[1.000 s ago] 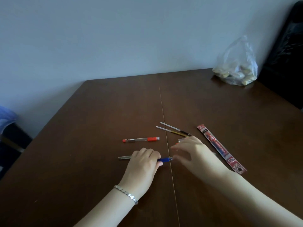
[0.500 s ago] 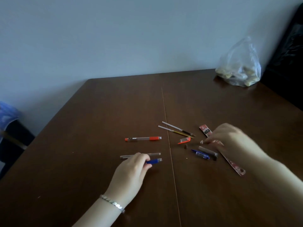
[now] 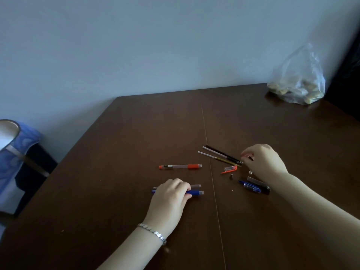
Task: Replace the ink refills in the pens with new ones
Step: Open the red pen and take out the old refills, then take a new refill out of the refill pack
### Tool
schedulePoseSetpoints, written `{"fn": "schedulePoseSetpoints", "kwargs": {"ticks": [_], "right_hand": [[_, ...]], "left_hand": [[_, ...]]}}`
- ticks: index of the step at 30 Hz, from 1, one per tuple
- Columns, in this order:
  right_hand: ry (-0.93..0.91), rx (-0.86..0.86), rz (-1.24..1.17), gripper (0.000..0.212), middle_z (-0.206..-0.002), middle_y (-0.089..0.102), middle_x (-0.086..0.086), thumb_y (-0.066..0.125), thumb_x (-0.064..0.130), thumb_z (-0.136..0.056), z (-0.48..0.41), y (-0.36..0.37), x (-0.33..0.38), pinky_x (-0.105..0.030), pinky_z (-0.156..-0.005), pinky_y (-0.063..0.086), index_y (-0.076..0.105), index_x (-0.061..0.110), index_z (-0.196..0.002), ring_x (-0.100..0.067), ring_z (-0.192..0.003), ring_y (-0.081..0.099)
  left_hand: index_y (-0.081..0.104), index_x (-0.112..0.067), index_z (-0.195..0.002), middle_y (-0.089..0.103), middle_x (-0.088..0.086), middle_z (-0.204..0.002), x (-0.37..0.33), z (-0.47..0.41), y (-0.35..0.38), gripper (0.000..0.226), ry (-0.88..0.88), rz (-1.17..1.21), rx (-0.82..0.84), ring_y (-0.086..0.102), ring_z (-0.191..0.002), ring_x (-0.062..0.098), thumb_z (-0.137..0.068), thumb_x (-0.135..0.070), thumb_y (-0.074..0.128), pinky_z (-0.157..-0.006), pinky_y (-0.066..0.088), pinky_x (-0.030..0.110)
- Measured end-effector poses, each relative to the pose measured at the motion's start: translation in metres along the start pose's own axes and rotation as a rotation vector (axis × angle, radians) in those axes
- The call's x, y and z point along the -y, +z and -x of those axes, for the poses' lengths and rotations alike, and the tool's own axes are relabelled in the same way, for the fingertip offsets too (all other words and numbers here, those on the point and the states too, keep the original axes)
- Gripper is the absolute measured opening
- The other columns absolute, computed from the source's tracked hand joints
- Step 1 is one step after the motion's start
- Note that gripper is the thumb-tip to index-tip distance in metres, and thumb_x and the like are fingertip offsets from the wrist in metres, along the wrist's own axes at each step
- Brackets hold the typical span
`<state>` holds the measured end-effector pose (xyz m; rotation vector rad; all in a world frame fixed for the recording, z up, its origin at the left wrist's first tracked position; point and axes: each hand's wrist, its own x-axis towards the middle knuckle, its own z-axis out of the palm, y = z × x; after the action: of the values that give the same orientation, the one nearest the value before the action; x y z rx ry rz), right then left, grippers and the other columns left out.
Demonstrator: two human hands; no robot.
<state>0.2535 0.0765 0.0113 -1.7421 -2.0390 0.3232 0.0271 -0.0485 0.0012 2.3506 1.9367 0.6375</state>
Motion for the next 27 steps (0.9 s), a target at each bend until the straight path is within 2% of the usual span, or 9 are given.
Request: {"fn": "schedulePoseSetpoints", "kwargs": {"ticks": [4, 8, 11, 13, 18, 21, 23, 26, 27], "right_hand": [[0.065, -0.046, 0.000, 0.018, -0.105, 0.067, -0.008, 0.058, 0.021, -0.084, 0.026, -0.013, -0.023, -0.035, -0.079, 0.043, 0.069, 0.016, -0.098, -0.026, -0.105, 0.051], [0.172, 0.073, 0.049, 0.025, -0.110, 0.061, -0.008, 0.060, 0.030, -0.083, 0.043, -0.023, -0.042, -0.037, -0.078, 0.047, 0.063, 0.020, -0.105, -0.026, -0.106, 0.052], [0.198, 0.121, 0.088, 0.031, -0.111, 0.058, -0.007, 0.062, 0.031, -0.081, 0.048, -0.026, -0.046, -0.036, -0.076, 0.048, 0.059, 0.022, -0.110, -0.026, -0.104, 0.053], [0.212, 0.102, 0.084, 0.030, -0.107, 0.061, -0.007, 0.063, 0.029, -0.080, 0.049, -0.026, -0.046, -0.034, -0.070, 0.048, 0.059, 0.022, -0.109, -0.026, -0.096, 0.056], [0.294, 0.103, -0.103, 0.026, -0.095, 0.066, -0.005, 0.067, 0.023, -0.078, 0.047, -0.030, -0.047, -0.035, -0.064, 0.053, 0.063, 0.020, -0.104, -0.021, -0.079, 0.060], [0.243, -0.037, -0.245, 0.020, -0.083, 0.064, -0.001, 0.068, 0.022, -0.078, 0.052, -0.038, -0.041, -0.028, -0.054, 0.047, 0.067, 0.017, -0.098, -0.014, -0.069, 0.058], [0.188, -0.112, -0.330, 0.017, -0.078, 0.064, 0.005, 0.069, 0.022, -0.077, 0.058, -0.048, -0.030, -0.023, -0.050, 0.044, 0.068, 0.022, -0.094, -0.005, -0.068, 0.057], [0.107, -0.036, -0.504, 0.019, -0.072, 0.064, 0.019, 0.073, 0.024, -0.073, 0.070, -0.062, -0.001, -0.012, -0.042, 0.042, 0.066, 0.032, -0.088, -0.001, -0.061, 0.062], [0.096, 0.020, -0.605, 0.019, -0.067, 0.067, 0.016, 0.075, 0.024, -0.070, 0.075, -0.065, 0.010, -0.010, -0.040, 0.043, 0.066, 0.033, -0.084, -0.001, -0.059, 0.065]], "left_hand": [[0.067, -0.009, -0.087, 0.065, 0.006, -0.087, 0.002, -0.006, 0.004, 0.011, 0.006, -0.058, -0.026, 0.059, -0.077, 0.022, -0.078, -0.014, 0.068, -0.065, 0.053, 0.035], [0.070, -0.008, -0.083, 0.067, 0.007, -0.078, -0.002, -0.013, 0.006, 0.018, 0.012, -0.120, -0.042, 0.063, -0.069, 0.023, -0.066, -0.008, 0.077, -0.058, 0.056, 0.035], [0.069, -0.007, -0.090, 0.068, 0.009, -0.082, -0.003, -0.014, 0.007, 0.023, -0.011, -0.129, -0.040, 0.064, -0.074, 0.024, -0.069, -0.009, 0.076, -0.064, 0.056, 0.036], [0.068, -0.006, -0.094, 0.068, 0.010, -0.085, -0.003, -0.012, 0.006, 0.025, -0.015, -0.140, -0.034, 0.064, -0.078, 0.026, -0.070, -0.010, 0.074, -0.068, 0.057, 0.039], [0.067, -0.008, -0.098, 0.068, 0.008, -0.088, -0.002, -0.005, 0.003, 0.029, -0.008, -0.150, -0.019, 0.064, -0.083, 0.026, -0.070, -0.011, 0.075, -0.073, 0.057, 0.041], [0.066, -0.009, -0.100, 0.068, 0.008, -0.091, -0.003, -0.003, 0.000, 0.032, -0.010, -0.141, -0.005, 0.065, -0.085, 0.025, -0.070, -0.010, 0.075, -0.073, 0.057, 0.039], [0.063, -0.011, -0.108, 0.066, 0.009, -0.100, -0.007, -0.001, -0.001, 0.037, -0.017, -0.107, -0.024, 0.063, -0.092, 0.025, -0.072, -0.012, 0.073, -0.079, 0.055, 0.039], [0.049, -0.015, -0.124, 0.059, 0.009, -0.117, -0.018, 0.000, -0.008, 0.054, 0.042, -0.027, -0.134, 0.056, -0.109, 0.024, -0.074, -0.019, 0.070, -0.091, 0.046, 0.034], [0.043, -0.016, -0.127, 0.055, 0.008, -0.122, -0.025, 0.000, -0.011, 0.058, 0.098, -0.009, -0.185, 0.053, -0.114, 0.022, -0.075, -0.021, 0.069, -0.095, 0.041, 0.032]]}}
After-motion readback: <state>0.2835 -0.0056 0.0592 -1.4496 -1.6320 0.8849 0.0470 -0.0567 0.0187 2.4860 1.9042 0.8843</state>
